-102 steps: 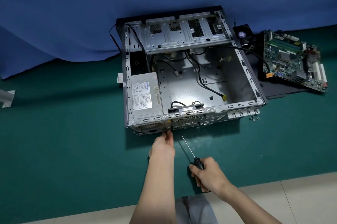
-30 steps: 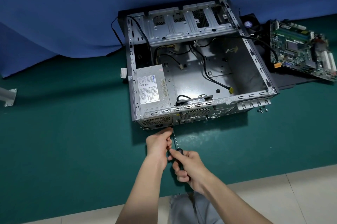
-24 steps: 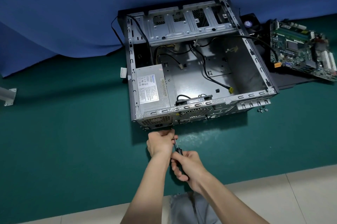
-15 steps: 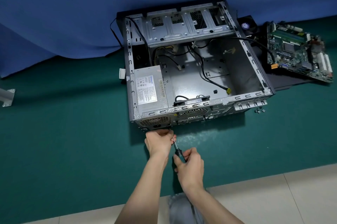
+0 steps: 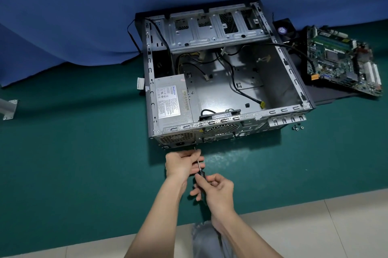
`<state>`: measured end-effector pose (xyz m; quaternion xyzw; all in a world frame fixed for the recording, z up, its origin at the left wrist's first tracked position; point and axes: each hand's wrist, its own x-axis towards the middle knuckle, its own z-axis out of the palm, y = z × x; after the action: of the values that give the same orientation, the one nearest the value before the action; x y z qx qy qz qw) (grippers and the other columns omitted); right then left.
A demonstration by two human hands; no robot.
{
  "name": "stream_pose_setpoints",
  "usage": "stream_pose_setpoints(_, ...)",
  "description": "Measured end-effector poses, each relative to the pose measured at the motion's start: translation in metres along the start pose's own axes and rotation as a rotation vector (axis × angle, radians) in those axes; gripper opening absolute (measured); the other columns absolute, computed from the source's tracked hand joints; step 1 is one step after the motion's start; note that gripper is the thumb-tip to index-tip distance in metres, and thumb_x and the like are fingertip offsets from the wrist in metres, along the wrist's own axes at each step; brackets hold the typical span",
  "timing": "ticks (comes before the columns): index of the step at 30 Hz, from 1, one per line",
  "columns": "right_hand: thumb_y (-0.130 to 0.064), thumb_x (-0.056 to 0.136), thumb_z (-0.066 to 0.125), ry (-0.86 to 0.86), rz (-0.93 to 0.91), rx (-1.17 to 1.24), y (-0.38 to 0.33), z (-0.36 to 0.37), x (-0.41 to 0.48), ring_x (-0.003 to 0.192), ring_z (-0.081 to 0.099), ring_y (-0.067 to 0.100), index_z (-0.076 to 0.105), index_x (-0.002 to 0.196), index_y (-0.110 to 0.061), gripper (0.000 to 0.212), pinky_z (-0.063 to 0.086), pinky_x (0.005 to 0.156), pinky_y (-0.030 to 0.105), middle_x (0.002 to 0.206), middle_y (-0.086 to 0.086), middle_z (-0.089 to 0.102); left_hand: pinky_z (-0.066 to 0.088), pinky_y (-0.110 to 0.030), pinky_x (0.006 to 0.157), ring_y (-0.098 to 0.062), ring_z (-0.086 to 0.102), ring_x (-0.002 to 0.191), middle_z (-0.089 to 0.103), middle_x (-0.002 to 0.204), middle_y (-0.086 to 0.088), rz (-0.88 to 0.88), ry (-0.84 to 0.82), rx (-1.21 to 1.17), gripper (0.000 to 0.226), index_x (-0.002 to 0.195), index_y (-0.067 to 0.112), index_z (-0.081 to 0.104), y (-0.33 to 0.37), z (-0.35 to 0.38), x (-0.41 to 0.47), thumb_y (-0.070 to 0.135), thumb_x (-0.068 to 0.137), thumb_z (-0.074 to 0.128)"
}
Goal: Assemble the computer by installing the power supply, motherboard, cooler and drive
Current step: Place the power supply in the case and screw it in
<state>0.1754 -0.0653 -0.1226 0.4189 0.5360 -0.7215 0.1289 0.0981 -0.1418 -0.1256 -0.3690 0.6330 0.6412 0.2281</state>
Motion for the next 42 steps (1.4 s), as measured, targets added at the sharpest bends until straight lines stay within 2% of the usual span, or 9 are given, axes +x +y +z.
stream_pose_setpoints(5,-0.008,0.083,0.074,0.019,-0.020,-0.081,0.002,0.000,-0.002,0.043,0.061,0.022,0.057,0.093,-0.001,0.021,0.040,0.039,0.025,0.076,0.015,0.064,0.056,-0.025,0.053,-0.022,0.068,0.057,0.070,0.071,-0.018,0.032,0.023,0.008,0.015,0.086,-0.007,0.064,0.002,-0.001,-0.004,-0.012,0.074,0.072)
stream_pose_setpoints(8,-0.004,0.082,0.074,0.089,-0.083,-0.214,0.000,0.000,0.000,0.035,0.056,0.016,0.050,0.078,-0.005,0.025,0.037,0.038,0.023,0.066,0.018,0.059,0.056,-0.023,0.055,-0.021,0.067,0.058,0.071,0.076,-0.019,0.035,0.020,0.004,0.013,0.087,-0.005,0.066,0.000,0.001,-0.009,-0.003,0.077,0.074)
stream_pose_setpoints(14,0.004,0.083,0.068,-0.108,0.195,0.132,-0.018,-0.016,0.001,0.043,0.058,0.018,0.060,0.093,0.009,0.014,0.027,0.033,0.019,0.069,0.020,0.065,0.057,-0.034,0.074,-0.023,0.065,0.072,0.073,0.083,-0.016,-0.096,-0.319,0.213,0.021,0.094,0.000,0.070,-0.004,-0.015,-0.020,0.012,0.078,0.077)
stream_pose_setpoints(18,0.011,0.077,0.070,-0.099,0.187,-0.071,-0.023,-0.015,-0.001,0.045,0.061,0.019,0.049,0.108,0.005,0.038,0.031,0.034,0.022,0.090,0.022,0.067,0.056,-0.028,0.060,-0.015,0.063,0.056,0.071,0.070,-0.013,0.022,-0.245,0.306,0.014,0.083,-0.002,0.069,0.000,-0.008,-0.018,0.003,0.074,0.079)
stream_pose_setpoints(23,-0.020,0.078,0.077,0.108,-0.042,-0.670,-0.005,-0.011,-0.007,0.058,0.066,0.033,0.040,0.075,-0.013,0.037,0.043,0.048,0.034,0.070,0.007,0.055,0.055,-0.030,0.064,-0.016,0.063,0.061,0.073,0.073,-0.011,0.163,-0.100,0.532,0.027,0.080,0.003,0.067,-0.008,-0.006,-0.019,0.017,0.068,0.086)
stream_pose_setpoints(29,-0.009,0.085,0.073,-0.114,0.137,-0.152,0.000,-0.008,-0.010,0.046,0.064,0.028,0.054,0.093,0.009,0.027,0.034,0.031,0.021,0.067,0.014,0.064,0.056,-0.035,0.069,-0.022,0.067,0.063,0.071,0.075,-0.016,0.023,-0.187,0.407,0.031,0.100,-0.001,0.065,-0.002,-0.022,-0.019,-0.003,0.072,0.078)
stream_pose_setpoints(35,-0.002,0.083,0.071,-0.008,0.022,-0.350,0.008,0.001,-0.011,0.042,0.060,0.019,0.050,0.080,-0.006,0.022,0.033,0.037,0.024,0.060,0.004,0.057,0.058,-0.036,0.074,-0.024,0.070,0.075,0.071,0.081,-0.009,0.128,-0.003,0.632,0.041,0.089,0.014,0.068,0.000,-0.009,-0.027,0.019,0.057,0.092)
stream_pose_setpoints(39,-0.003,0.087,0.068,-0.094,0.088,-0.100,0.002,0.000,-0.011,0.039,0.052,0.016,0.057,0.080,-0.001,0.013,0.032,0.037,0.022,0.057,0.012,0.060,0.049,-0.029,0.068,-0.025,0.066,0.081,0.070,0.085,-0.004,0.307,0.068,1.041,0.040,0.086,0.019,0.068,0.015,-0.011,-0.044,0.055,0.069,0.077)
stream_pose_setpoints(42,-0.012,0.086,0.072,0.047,-0.062,-0.259,0.001,-0.001,-0.002,0.034,0.046,0.017,0.049,0.088,-0.006,0.024,0.036,0.038,0.025,0.064,0.011,0.056,0.035,-0.028,0.051,-0.027,0.060,0.058,0.061,0.059,-0.004,0.922,0.330,1.173,0.050,0.063,0.014,0.061,0.039,-0.012,-0.063,0.059,0.086,0.055)
